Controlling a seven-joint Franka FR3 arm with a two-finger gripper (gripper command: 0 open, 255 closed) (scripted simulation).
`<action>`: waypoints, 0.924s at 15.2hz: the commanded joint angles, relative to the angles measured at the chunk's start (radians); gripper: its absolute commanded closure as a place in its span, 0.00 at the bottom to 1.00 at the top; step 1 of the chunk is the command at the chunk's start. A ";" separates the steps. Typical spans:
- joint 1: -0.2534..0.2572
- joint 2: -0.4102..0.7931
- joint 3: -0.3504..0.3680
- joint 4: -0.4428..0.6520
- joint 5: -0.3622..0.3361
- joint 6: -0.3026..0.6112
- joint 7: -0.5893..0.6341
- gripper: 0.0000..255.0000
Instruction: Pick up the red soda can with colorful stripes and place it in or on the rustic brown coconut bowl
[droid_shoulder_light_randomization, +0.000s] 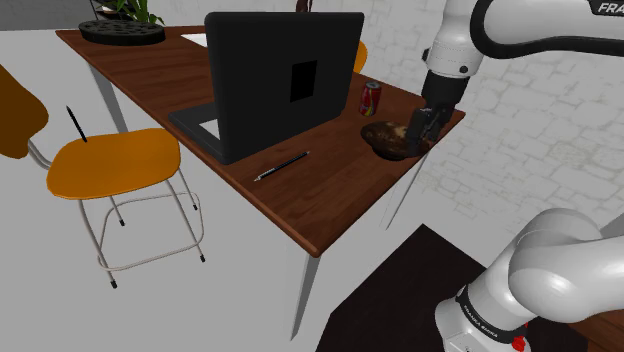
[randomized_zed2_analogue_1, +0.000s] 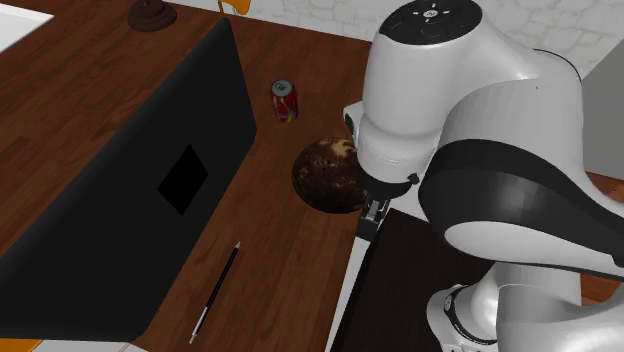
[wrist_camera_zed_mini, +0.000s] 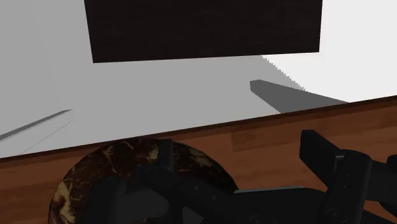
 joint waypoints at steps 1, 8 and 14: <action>0.000 0.000 0.000 0.000 0.000 0.000 0.000 0.00; -0.031 0.247 -0.086 0.191 -0.017 0.076 -0.068 0.00; -0.050 0.460 -0.153 0.396 0.005 0.098 -0.131 0.00</action>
